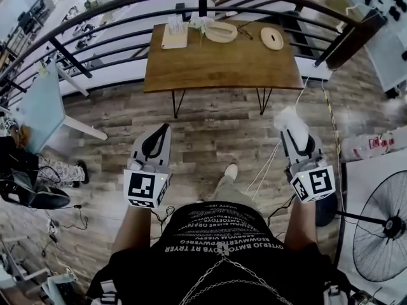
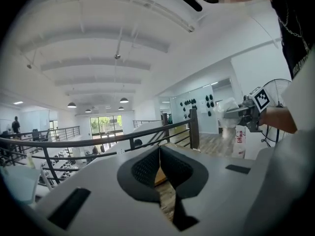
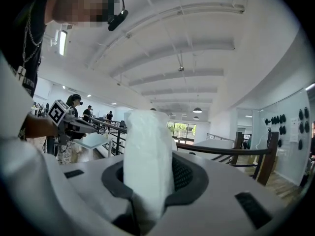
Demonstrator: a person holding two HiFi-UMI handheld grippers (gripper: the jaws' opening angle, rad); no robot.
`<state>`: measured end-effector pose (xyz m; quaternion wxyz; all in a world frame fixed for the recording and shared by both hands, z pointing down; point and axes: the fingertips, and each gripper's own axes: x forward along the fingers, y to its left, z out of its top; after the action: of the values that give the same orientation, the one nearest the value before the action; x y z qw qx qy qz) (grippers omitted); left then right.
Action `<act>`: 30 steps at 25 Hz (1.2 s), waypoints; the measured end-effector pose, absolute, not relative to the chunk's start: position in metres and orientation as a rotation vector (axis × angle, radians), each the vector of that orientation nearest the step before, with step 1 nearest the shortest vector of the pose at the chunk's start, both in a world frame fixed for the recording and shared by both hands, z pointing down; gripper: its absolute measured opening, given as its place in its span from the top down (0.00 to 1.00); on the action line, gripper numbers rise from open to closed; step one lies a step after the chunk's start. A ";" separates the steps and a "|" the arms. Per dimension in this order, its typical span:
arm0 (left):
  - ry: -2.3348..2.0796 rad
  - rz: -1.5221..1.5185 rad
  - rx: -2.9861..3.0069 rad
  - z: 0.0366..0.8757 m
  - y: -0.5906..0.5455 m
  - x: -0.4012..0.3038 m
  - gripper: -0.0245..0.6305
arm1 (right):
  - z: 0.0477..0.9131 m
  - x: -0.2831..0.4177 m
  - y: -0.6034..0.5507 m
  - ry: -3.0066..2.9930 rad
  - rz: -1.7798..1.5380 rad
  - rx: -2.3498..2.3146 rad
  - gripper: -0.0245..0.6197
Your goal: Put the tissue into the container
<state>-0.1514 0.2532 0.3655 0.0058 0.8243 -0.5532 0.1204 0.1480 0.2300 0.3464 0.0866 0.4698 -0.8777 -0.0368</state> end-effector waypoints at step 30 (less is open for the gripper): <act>-1.909 0.356 2.443 0.347 0.088 -0.071 0.92 | 0.340 0.224 0.036 -2.744 -0.144 1.142 0.77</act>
<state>-0.0708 0.0878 0.3468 0.0107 0.7828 -0.6116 0.1140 0.2242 0.0358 0.3403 0.0830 0.3824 -0.9190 -0.0484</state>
